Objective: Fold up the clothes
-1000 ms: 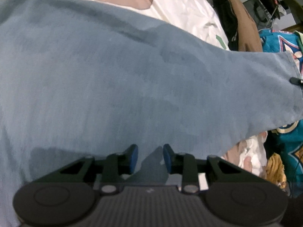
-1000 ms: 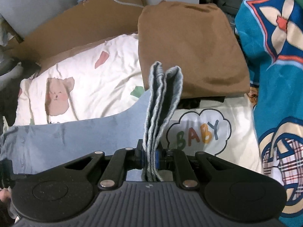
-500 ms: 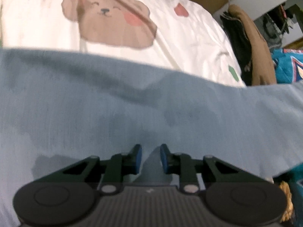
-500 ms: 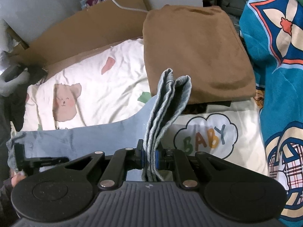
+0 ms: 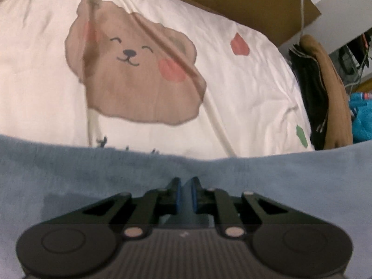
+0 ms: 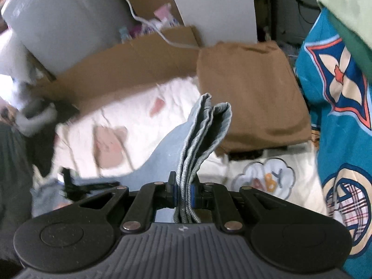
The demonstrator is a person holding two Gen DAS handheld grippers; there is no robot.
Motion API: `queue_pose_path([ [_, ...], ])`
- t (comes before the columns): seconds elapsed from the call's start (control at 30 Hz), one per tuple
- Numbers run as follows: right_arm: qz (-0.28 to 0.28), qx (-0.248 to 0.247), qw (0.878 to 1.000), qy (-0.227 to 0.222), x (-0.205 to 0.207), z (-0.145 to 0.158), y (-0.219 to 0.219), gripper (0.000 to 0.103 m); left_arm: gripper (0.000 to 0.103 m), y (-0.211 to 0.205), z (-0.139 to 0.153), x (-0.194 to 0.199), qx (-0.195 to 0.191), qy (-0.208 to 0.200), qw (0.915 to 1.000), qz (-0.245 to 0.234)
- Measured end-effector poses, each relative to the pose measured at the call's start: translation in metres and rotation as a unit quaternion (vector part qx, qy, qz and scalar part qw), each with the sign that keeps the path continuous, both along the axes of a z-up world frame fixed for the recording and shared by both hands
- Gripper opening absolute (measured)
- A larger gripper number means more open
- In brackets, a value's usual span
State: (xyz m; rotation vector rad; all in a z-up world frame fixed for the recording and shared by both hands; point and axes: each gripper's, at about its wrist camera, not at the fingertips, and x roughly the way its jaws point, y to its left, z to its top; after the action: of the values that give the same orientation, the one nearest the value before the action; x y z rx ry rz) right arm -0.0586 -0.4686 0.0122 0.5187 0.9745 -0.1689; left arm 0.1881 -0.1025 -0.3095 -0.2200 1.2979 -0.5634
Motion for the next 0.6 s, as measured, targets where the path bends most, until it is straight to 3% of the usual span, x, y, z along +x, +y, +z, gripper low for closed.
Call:
queue_pose_path([
  [0.33, -0.006, 0.039, 0.997, -0.059, 0.007, 0.049, 0.049, 0.009, 0.011, 0.007, -0.003, 0.005, -0.028, 0.018, 0.9993, 0.019],
  [0.6, -0.016, 0.04, 0.995, -0.086, 0.015, 0.067, 0.059, 0.01, 0.011, 0.027, -0.004, -0.048, -0.035, 0.02, 0.9991, 0.01],
])
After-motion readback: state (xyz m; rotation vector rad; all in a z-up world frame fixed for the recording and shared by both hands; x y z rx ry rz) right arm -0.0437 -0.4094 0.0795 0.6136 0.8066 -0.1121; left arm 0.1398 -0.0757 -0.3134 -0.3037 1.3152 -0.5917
